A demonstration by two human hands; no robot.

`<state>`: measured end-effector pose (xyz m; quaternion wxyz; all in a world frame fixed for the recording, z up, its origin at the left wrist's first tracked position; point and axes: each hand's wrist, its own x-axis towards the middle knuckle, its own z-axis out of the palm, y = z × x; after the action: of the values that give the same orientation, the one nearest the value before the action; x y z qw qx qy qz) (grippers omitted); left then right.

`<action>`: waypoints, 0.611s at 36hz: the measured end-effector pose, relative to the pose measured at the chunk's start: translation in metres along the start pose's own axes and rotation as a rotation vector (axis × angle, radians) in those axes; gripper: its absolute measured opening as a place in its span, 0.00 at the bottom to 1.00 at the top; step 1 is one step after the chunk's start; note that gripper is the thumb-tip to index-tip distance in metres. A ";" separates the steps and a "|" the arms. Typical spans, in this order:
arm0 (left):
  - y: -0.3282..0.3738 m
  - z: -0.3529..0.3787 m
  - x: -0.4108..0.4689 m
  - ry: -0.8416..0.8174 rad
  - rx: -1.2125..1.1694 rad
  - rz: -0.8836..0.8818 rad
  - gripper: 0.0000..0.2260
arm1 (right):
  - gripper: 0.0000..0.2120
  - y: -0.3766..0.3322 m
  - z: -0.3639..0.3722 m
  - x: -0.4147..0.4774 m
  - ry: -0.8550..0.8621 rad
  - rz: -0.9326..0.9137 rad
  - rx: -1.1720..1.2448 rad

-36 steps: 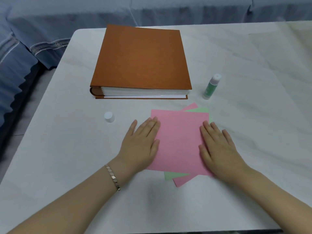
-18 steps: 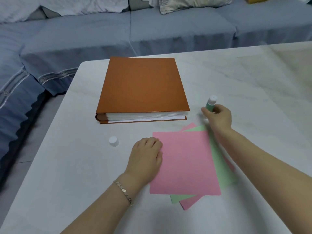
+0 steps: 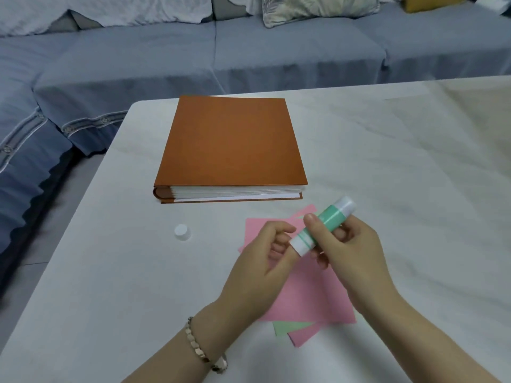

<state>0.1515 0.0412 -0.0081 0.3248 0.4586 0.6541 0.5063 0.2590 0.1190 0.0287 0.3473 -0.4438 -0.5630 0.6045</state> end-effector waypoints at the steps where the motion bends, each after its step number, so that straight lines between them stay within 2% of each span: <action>1: -0.001 0.000 -0.003 0.028 0.011 0.015 0.13 | 0.12 0.003 0.001 -0.002 0.006 0.007 -0.007; 5: -0.001 -0.003 -0.011 0.046 0.038 0.060 0.11 | 0.14 0.009 0.005 -0.007 0.027 0.064 -0.004; 8: 0.002 -0.002 -0.016 0.059 -0.048 0.071 0.11 | 0.12 0.007 0.009 -0.010 0.030 0.086 0.021; 12: 0.003 0.004 -0.017 0.220 -0.218 -0.062 0.11 | 0.10 0.005 0.013 -0.014 0.035 0.080 0.034; 15: 0.003 0.003 -0.017 0.247 -0.401 -0.139 0.09 | 0.07 0.003 0.015 -0.017 0.020 0.081 0.084; 18: 0.003 0.002 -0.016 0.276 -0.484 -0.169 0.05 | 0.05 0.002 0.016 -0.018 -0.011 0.075 0.121; 22: 0.002 0.001 -0.014 0.331 -0.735 -0.249 0.12 | 0.02 0.003 0.017 -0.021 -0.031 0.054 0.148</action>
<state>0.1586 0.0284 -0.0076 0.4160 0.1423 0.5239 0.7295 0.2511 0.0926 0.0282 0.3539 -0.4227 -0.5098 0.6604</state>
